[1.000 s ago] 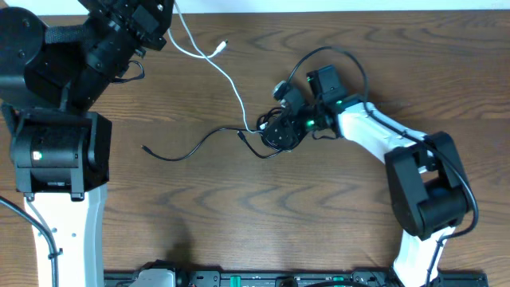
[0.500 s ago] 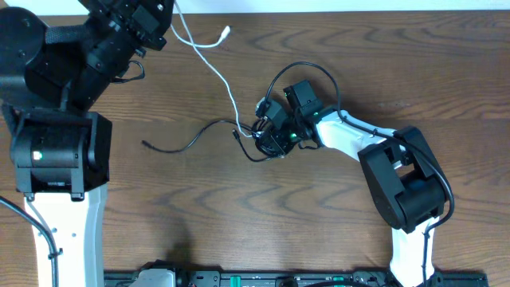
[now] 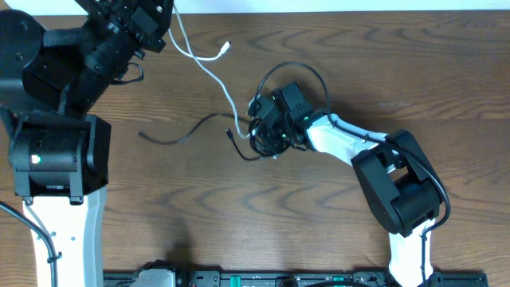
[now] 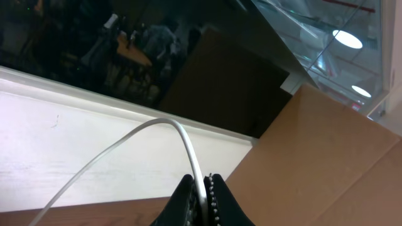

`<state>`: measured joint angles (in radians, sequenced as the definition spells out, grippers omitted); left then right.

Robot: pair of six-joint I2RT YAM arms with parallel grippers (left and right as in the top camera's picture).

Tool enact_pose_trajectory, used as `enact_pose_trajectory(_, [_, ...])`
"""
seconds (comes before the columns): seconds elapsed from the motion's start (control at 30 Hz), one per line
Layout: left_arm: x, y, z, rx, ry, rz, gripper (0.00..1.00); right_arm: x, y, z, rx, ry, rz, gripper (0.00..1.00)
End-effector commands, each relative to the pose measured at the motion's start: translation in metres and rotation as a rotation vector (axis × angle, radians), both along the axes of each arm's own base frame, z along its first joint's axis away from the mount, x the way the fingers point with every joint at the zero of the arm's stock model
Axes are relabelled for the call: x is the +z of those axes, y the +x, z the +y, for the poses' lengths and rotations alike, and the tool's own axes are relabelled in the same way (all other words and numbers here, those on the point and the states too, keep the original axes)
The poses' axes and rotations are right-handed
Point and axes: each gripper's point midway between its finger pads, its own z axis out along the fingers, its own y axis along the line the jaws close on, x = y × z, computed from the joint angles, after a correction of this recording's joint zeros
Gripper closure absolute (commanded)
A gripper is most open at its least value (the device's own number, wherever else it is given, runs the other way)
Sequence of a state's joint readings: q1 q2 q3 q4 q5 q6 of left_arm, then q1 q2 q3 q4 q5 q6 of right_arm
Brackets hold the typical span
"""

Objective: Untangle cables

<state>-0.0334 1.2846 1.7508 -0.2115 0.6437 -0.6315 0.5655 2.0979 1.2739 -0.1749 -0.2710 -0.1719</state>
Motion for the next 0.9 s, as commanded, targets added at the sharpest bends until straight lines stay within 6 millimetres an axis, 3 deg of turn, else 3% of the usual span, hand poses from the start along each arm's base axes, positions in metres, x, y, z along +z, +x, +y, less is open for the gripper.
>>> enact_pose_trajectory(0.0, [0.018, -0.007, 0.015, 0.067, -0.008, -0.051, 0.93, -0.02, 0.045, -0.089, -0.39, -0.279, -0.101, 0.94])
enact_pose_trajectory(0.2, [0.019, 0.006, 0.064, 0.251, -0.02, -0.052, 0.93, -0.022, 0.066, -0.145, -0.556, -0.261, -0.058, 0.95])
enact_pose_trajectory(0.33, [0.016, 0.009, 0.101, 0.356, -0.015, -0.04, 0.92, -0.025, 0.071, -0.17, -0.603, -0.227, -0.005, 0.93])
enact_pose_trajectory(0.4, [0.006, 0.011, 0.11, 0.378, -0.016, 0.007, 0.93, -0.025, 0.071, -0.17, -0.594, -0.189, 0.018, 0.92])
enact_pose_trajectory(0.5, [-0.011, 0.015, 0.109, 0.368, -0.013, 0.078, 0.93, -0.022, 0.072, -0.154, -0.524, -0.116, 0.031, 0.83])
enact_pose_trajectory(0.57, [-0.016, 0.016, 0.101, 0.319, -0.009, 0.095, 0.92, -0.008, 0.071, -0.134, -0.414, -0.042, 0.021, 0.55])
enact_pose_trajectory(0.63, [-0.017, 0.016, 0.097, 0.293, -0.006, 0.097, 0.93, 0.012, 0.075, -0.13, -0.4, -0.013, -0.014, 0.36])
enact_pose_trajectory(0.7, [-0.018, 0.014, 0.09, 0.25, -0.002, 0.098, 0.93, 0.049, 0.081, -0.127, -0.392, 0.036, -0.075, 0.25])
enact_pose_trajectory(0.77, [-0.018, 0.01, 0.081, 0.193, -0.003, 0.104, 0.93, 0.105, 0.08, -0.114, -0.331, 0.131, -0.158, 0.19])
enact_pose_trajectory(0.87, [-0.024, 0.01, 0.068, 0.154, -0.005, 0.128, 0.93, 0.189, 0.061, -0.093, -0.185, 0.282, -0.276, 0.15])
